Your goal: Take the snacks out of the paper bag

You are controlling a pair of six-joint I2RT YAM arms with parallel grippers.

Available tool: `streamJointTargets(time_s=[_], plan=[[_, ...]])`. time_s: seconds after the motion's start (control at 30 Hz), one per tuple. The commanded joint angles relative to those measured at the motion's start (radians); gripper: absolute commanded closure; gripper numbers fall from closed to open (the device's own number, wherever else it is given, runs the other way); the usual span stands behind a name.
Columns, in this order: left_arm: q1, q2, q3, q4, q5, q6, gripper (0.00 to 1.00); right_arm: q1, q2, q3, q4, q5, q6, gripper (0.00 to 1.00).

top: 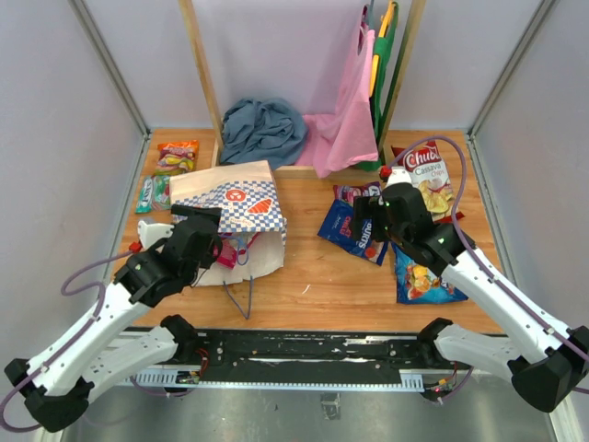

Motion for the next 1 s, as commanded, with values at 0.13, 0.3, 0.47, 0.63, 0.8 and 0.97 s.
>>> streamJointTargets(time_s=[0.13,0.3,0.47,0.63,0.8,0.97], plan=[[0.059,0.151,-0.008,0.213,-0.067,0.006,0.06,0.015,-0.011,-0.010,-0.003,0.038,0.007,0.01],[0.147,0.222,-0.008,0.319,-0.005,0.068,0.11,0.015,-0.019,-0.017,-0.003,0.041,0.006,0.01],[0.192,0.298,-0.007,0.422,0.043,0.109,0.26,0.016,-0.018,-0.021,0.000,0.027,0.009,0.01],[0.192,0.359,0.032,0.469,0.089,0.115,0.36,0.061,-0.033,-0.038,0.005,0.032,0.029,0.01],[0.192,0.365,0.057,0.501,0.102,0.138,0.48,0.300,-0.113,-0.119,0.142,0.158,0.000,0.01],[0.192,0.374,0.129,0.490,0.070,0.185,0.53,0.547,-0.114,-0.191,0.376,0.205,-0.121,0.01]])
